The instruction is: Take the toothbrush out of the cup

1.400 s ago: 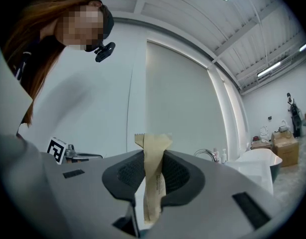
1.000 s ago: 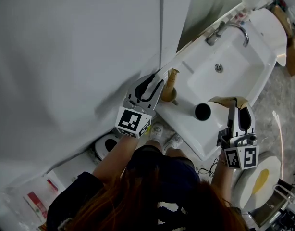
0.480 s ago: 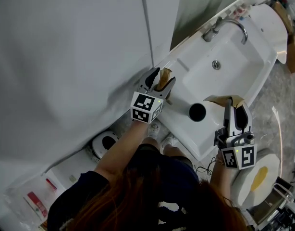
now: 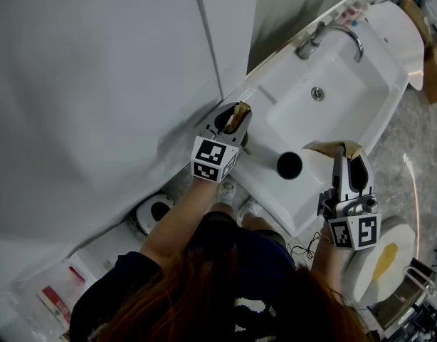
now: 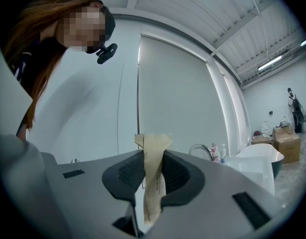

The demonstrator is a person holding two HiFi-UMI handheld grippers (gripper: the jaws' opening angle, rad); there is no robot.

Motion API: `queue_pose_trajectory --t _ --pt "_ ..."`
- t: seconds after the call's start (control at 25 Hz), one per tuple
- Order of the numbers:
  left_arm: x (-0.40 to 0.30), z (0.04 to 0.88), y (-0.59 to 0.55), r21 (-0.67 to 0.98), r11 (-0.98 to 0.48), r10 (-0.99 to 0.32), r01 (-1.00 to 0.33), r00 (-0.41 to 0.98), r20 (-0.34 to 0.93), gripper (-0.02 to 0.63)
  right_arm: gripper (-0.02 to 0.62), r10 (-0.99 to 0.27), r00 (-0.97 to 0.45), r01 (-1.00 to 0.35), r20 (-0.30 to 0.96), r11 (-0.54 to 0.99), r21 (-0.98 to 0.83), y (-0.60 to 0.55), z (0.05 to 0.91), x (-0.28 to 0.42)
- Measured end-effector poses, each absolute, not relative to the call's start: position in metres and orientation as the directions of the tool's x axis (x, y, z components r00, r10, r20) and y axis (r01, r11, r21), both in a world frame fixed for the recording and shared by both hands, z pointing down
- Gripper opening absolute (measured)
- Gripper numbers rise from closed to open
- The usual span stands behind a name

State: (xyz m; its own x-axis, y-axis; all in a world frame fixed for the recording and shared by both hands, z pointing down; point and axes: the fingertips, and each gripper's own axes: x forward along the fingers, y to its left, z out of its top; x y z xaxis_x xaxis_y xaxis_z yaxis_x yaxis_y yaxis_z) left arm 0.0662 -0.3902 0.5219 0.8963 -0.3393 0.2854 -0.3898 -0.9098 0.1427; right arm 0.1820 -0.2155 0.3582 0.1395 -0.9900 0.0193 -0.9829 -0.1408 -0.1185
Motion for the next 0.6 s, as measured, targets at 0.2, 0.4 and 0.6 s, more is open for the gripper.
queue_pose_trajectory --t 0.2,0.4,0.6 --pt "0.062 0.502 -0.388 0.134 -0.912 -0.348 -0.388 0.903 0.251 0.106 0.091 -0.992 0.128 -0.985 0.000 -0.127 -0.117 -0.217 0.352 0.181" --pt "0.055 0.466 -0.384 0.116 -0.915 -0.361 -0.386 0.913 0.190 0.098 0.092 -0.993 0.115 -0.988 -0.028 -0.111 -0.112 -0.212 0.342 0.179" --pt "0.047 0.425 -0.375 0.115 -0.916 -0.368 -0.384 0.920 0.138 0.095 0.092 -0.993 0.100 -0.992 -0.061 -0.096 -0.076 -0.203 0.325 0.175"
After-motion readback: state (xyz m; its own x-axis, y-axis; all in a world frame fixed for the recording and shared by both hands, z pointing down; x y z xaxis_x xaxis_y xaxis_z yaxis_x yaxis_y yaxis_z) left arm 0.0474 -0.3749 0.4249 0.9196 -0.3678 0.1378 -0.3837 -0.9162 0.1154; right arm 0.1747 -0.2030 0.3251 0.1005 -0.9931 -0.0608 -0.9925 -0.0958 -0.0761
